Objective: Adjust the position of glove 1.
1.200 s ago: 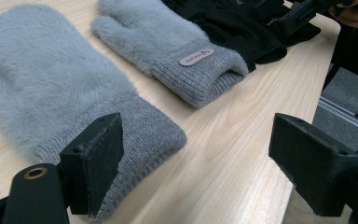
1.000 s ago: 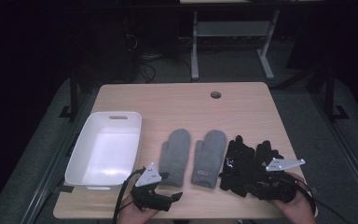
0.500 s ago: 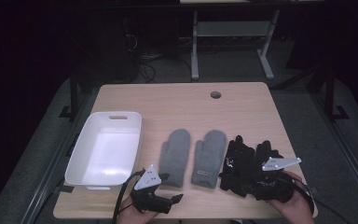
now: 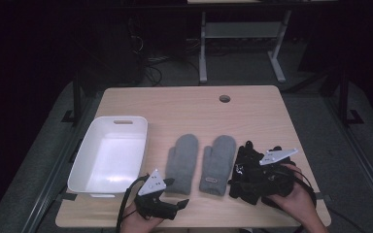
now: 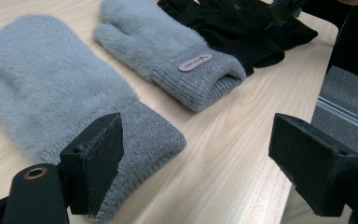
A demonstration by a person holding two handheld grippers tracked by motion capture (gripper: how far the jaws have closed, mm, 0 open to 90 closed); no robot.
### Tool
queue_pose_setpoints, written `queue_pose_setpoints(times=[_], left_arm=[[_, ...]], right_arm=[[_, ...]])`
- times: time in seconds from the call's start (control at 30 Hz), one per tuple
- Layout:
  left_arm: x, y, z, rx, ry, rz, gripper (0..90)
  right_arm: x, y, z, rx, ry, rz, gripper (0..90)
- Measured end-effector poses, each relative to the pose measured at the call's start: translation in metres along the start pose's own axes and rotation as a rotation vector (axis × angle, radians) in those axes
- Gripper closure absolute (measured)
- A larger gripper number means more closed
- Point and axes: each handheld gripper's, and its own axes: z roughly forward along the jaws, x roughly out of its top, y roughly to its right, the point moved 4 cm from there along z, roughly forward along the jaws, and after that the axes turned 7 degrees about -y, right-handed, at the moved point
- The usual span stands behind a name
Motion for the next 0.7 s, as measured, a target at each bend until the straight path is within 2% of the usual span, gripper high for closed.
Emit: queue_pose_setpoints(times=[0.4, 0.7], left_arm=[[0.001, 0.001, -0.004, 0.013, 0.016, 0.004, 17.7], [0.003, 0.004, -0.005, 0.025, 0.03, 0.022, 17.8]], right_arm=[[0.037, -0.001, 0.009, 0.013, -0.053, -0.059, 32.6], [0.061, 0.001, 0.019, 0.024, -0.085, -0.078, 32.6]])
